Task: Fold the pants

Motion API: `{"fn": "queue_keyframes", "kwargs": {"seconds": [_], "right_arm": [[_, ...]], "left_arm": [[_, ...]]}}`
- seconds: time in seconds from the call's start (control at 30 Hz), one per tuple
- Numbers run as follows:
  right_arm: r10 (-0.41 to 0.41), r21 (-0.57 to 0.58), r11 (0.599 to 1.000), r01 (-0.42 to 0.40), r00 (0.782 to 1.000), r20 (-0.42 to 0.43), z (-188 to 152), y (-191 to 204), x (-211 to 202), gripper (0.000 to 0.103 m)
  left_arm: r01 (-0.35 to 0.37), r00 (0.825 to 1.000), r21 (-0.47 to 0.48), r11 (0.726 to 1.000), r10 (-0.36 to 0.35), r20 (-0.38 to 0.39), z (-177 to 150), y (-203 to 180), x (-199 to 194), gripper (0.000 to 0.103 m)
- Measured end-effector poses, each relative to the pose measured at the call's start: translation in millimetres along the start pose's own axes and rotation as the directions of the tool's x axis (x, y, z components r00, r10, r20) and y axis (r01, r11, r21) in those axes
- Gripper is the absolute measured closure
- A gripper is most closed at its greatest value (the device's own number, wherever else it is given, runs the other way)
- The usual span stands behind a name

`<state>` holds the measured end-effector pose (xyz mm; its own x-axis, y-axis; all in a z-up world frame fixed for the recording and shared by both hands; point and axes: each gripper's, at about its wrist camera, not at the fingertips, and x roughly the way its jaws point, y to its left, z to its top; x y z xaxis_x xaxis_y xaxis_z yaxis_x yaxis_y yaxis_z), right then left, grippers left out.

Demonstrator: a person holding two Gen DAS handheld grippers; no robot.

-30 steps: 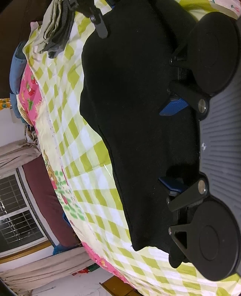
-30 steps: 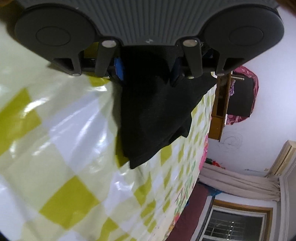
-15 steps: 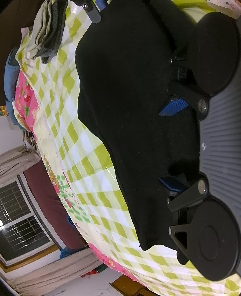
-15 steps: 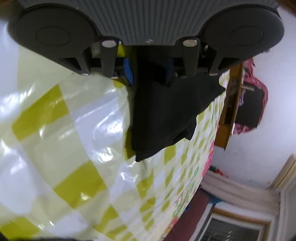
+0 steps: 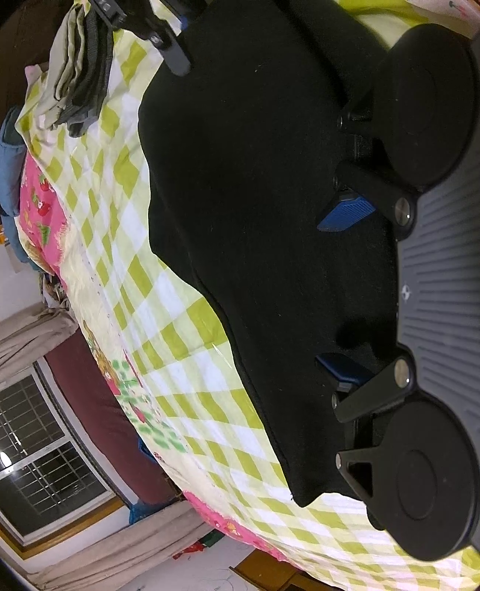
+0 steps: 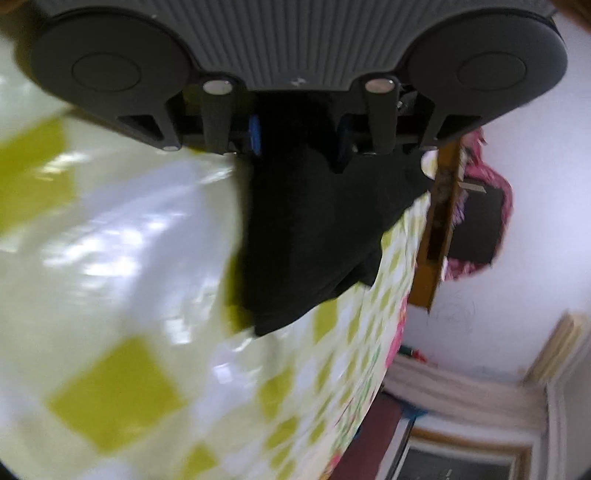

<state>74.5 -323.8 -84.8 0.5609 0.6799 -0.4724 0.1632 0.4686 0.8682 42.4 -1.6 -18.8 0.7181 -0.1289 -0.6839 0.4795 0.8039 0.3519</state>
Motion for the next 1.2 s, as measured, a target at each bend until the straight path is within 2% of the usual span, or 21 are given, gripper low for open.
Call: {"fn": "queue_keyframes", "kwargs": {"seconds": [0.1,0.13,0.2,0.3,0.43,0.53,0.63,0.73,0.93,1.07,1.1,1.17,1.2], "right_arm": [[-0.002,-0.011,1.000,0.002,1.000,-0.006,1.1,2.4,7.4,0.063],[0.003,-0.024,1.000,-0.004,1.000,-0.029,1.9,7.8,18.7,0.060],[0.023,-0.028,0.999,-0.025,0.999,-0.048,1.1,18.1,38.6,0.059],[0.011,-0.055,0.998,-0.014,0.998,-0.061,-4.9,33.7,46.4,0.073],[0.046,0.008,0.999,-0.047,0.998,0.036,-11.1,37.3,4.5,0.086],[0.024,-0.008,1.000,-0.023,0.996,0.080,-20.6,56.6,-10.7,0.087],[-0.009,-0.067,0.998,0.015,0.996,0.094,-22.0,95.6,-7.5,0.087],[-0.018,-0.112,0.993,0.027,0.996,0.086,-19.3,140.8,4.3,0.087],[-0.080,-0.194,0.977,0.089,0.995,0.054,-24.2,224.6,66.9,0.087],[-0.134,-0.232,0.963,0.134,0.991,0.014,-43.9,254.7,121.9,0.086],[-0.157,-0.242,0.958,0.154,0.988,0.006,-50.5,260.6,139.0,0.084],[-0.196,-0.242,0.952,0.188,0.981,-0.010,-62.3,265.3,171.9,0.072],[-0.210,-0.250,0.948,0.197,0.977,-0.024,-67.5,265.8,185.8,0.069]], "left_arm": [[0.003,1.000,-0.009,1.000,-0.003,-0.001,-0.6,0.8,0.6,0.017],[0.003,1.000,-0.012,1.000,-0.003,-0.002,-0.4,0.5,1.0,0.017],[0.004,1.000,-0.023,1.000,-0.004,-0.004,0.0,0.0,2.1,0.017],[0.007,1.000,-0.023,1.000,-0.007,-0.004,0.4,-0.2,1.3,0.017],[0.038,0.999,-0.044,0.998,-0.038,0.015,-2.7,3.9,-2.0,0.017],[0.098,0.995,-0.069,0.993,-0.096,0.031,-3.9,4.5,-0.8,0.017],[0.097,0.994,-0.046,0.994,-0.094,0.062,-5.4,0.9,-2.3,0.017],[0.137,0.987,-0.075,0.988,-0.130,0.099,-7.0,12.7,-6.8,0.017],[0.164,0.973,-0.175,0.971,-0.130,0.192,-17.8,53.0,-19.7,0.017],[0.151,0.973,-0.234,0.960,-0.102,0.207,-36.5,84.4,-25.7,0.017],[0.143,0.975,-0.248,0.958,-0.093,0.203,-42.6,92.2,-26.9,0.017],[0.129,0.978,-0.273,0.953,-0.077,0.196,-55.6,108.3,-30.5,0.017],[0.124,0.979,-0.283,0.951,-0.071,0.191,-62.5,116.0,-32.7,0.017]]}}
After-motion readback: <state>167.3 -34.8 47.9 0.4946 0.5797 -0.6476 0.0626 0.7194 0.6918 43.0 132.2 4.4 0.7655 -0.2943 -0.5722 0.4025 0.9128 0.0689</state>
